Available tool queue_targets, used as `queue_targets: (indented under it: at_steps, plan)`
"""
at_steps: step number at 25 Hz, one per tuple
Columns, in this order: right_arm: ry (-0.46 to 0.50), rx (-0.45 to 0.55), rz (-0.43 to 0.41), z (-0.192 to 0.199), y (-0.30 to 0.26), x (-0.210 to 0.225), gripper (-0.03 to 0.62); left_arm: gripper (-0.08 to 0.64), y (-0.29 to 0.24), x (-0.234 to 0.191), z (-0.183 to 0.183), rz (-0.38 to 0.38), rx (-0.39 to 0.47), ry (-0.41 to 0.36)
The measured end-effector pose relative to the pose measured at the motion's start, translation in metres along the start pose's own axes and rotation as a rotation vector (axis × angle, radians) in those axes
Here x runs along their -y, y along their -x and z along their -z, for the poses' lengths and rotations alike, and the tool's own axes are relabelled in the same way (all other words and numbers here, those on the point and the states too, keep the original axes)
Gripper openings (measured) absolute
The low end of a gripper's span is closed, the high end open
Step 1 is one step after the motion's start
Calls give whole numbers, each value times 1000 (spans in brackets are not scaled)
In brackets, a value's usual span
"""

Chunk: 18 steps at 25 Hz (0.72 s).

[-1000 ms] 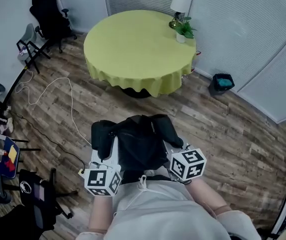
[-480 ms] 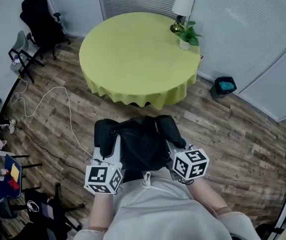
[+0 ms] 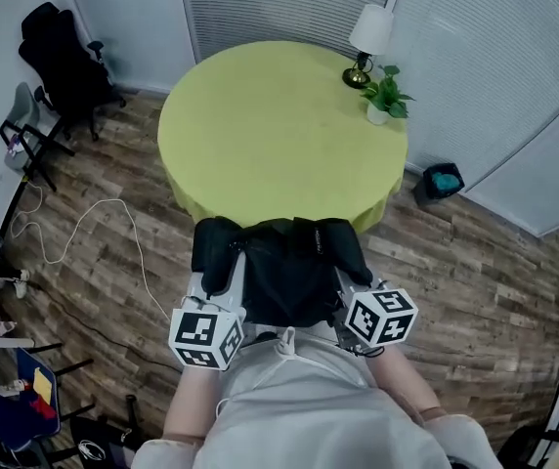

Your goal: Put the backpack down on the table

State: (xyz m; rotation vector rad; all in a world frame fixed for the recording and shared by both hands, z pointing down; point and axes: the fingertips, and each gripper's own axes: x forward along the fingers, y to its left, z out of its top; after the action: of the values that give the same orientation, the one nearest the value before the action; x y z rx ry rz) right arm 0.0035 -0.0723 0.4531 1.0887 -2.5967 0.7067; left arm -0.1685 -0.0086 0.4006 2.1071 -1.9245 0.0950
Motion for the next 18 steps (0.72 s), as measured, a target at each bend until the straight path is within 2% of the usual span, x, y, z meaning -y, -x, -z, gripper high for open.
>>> queue_targets:
  at_steps: [8,18]
  plan:
    - [-22,1,16,-37,-84,-15,28,29,-51,-75,-31,21,-15,-5]
    - [-52,-10,1,-91,-183,35,28,29,-156,-119,-57,2,-40,-10]
